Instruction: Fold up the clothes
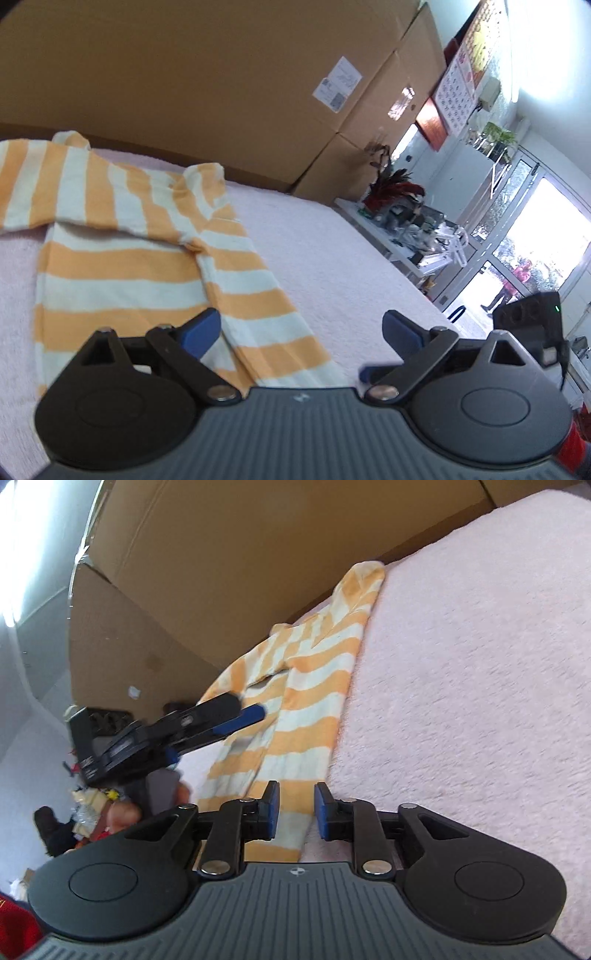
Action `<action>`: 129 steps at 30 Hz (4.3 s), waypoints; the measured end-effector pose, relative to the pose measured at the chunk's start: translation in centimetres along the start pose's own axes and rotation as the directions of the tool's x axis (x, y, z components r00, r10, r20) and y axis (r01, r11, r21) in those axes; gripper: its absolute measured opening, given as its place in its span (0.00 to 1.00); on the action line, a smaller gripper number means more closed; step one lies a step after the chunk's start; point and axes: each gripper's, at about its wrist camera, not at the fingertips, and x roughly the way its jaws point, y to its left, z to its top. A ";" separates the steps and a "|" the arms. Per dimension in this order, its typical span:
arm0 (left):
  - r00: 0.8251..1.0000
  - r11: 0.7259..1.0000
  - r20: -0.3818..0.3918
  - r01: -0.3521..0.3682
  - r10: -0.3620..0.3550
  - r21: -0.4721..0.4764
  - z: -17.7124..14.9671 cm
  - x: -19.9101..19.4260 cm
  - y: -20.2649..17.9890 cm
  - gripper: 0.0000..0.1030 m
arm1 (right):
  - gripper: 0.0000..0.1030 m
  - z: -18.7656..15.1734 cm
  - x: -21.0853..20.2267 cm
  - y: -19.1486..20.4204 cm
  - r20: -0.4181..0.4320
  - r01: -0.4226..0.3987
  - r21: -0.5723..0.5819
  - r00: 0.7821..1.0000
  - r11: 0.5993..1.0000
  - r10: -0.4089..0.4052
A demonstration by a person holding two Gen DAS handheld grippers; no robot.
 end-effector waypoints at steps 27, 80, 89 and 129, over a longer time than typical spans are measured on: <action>0.965 0.952 0.188 -0.128 0.184 -0.278 -3.6 -12.5 8.9 0.87 | 0.05 1.1 29.7 24.1 0.034 0.031 -0.999 0.963 -0.015 -0.267; 0.944 0.983 0.274 -0.180 0.185 -0.043 6.6 -0.8 8.3 0.00 | 0.40 10.1 12.0 8.0 0.075 -0.009 -0.222 0.997 0.975 0.026; 0.951 0.952 0.225 -0.252 0.211 0.174 4.7 2.3 4.3 0.00 | 0.52 12.3 13.9 11.6 0.004 0.096 -0.210 0.995 0.973 -0.098; 0.984 0.985 0.110 -0.149 0.139 0.091 6.1 4.0 5.5 0.63 | 0.06 17.1 3.5 17.1 0.278 0.070 -0.111 0.960 0.991 -0.037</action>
